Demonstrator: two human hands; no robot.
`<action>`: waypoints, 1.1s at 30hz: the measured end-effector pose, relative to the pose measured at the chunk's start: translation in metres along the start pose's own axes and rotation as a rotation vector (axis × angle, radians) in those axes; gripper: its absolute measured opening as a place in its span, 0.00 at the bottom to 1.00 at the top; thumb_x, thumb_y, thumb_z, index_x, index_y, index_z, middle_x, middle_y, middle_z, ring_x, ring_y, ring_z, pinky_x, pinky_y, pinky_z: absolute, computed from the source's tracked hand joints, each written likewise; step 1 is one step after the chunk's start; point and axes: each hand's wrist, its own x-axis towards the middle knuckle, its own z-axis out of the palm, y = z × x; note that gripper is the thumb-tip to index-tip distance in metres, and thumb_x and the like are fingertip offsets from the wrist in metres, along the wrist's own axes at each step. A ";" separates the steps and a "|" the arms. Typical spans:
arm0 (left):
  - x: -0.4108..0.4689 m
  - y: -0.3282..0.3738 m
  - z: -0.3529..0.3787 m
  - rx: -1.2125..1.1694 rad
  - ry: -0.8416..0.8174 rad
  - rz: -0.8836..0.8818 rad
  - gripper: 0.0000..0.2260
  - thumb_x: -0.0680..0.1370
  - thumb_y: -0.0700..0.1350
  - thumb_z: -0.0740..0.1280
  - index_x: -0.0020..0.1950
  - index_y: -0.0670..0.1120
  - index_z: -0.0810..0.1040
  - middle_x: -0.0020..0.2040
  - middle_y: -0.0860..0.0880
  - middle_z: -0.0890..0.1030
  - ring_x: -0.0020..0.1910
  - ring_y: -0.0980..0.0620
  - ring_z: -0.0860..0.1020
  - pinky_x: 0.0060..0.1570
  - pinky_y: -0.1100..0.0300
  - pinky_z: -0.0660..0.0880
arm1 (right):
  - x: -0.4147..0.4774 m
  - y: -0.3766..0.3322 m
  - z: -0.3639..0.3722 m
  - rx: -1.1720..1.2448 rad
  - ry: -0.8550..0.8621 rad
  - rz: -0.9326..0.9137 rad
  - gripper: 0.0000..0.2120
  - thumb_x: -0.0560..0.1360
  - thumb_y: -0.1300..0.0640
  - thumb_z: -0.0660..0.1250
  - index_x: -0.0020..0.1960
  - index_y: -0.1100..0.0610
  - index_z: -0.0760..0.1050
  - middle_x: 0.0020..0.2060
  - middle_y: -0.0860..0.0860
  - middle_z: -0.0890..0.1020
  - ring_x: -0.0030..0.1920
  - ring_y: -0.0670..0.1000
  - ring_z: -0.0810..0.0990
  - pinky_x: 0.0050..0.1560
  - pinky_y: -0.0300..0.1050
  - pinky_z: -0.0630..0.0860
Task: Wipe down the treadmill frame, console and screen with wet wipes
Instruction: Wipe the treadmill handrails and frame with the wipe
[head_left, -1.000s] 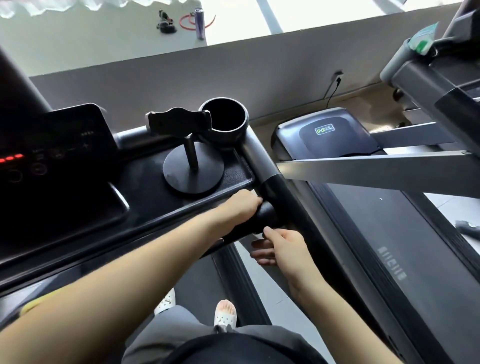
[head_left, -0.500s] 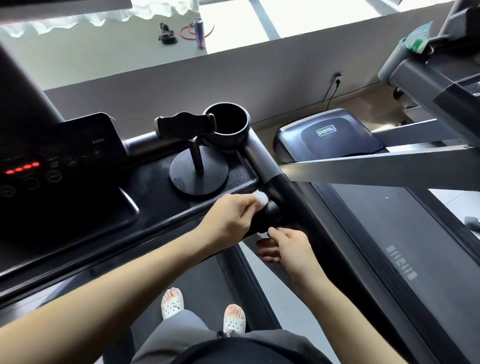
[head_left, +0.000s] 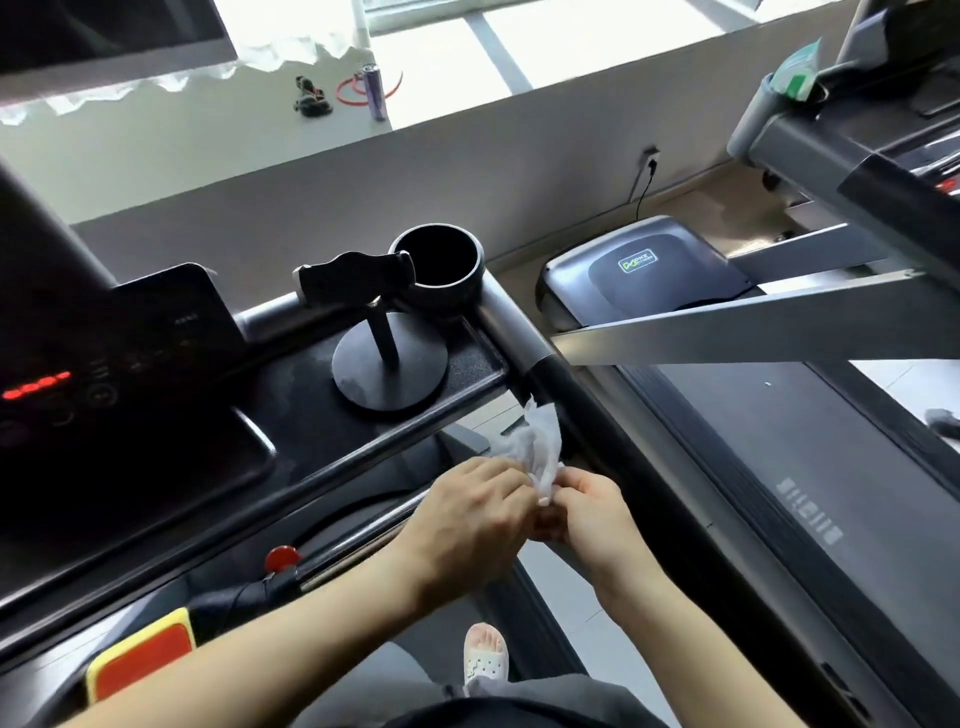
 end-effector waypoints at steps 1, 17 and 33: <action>0.000 -0.002 -0.004 -0.015 0.030 -0.032 0.08 0.81 0.42 0.66 0.42 0.44 0.78 0.43 0.47 0.81 0.43 0.46 0.78 0.44 0.50 0.76 | -0.001 0.000 0.000 -0.007 -0.007 -0.003 0.14 0.81 0.69 0.59 0.48 0.61 0.82 0.37 0.57 0.85 0.39 0.53 0.82 0.43 0.49 0.80; 0.030 -0.011 0.008 0.061 0.138 -0.272 0.04 0.79 0.40 0.70 0.46 0.42 0.76 0.43 0.46 0.75 0.41 0.44 0.72 0.40 0.49 0.71 | -0.014 0.012 -0.004 -0.306 0.276 -0.326 0.11 0.81 0.58 0.67 0.57 0.44 0.74 0.43 0.49 0.84 0.42 0.49 0.86 0.51 0.54 0.83; 0.032 -0.010 -0.041 -0.509 0.097 -0.870 0.05 0.75 0.51 0.70 0.47 0.50 0.79 0.39 0.53 0.83 0.40 0.56 0.81 0.46 0.55 0.78 | 0.025 -0.031 0.001 -0.956 0.452 -0.978 0.09 0.75 0.60 0.62 0.50 0.59 0.80 0.42 0.54 0.81 0.41 0.58 0.81 0.39 0.52 0.78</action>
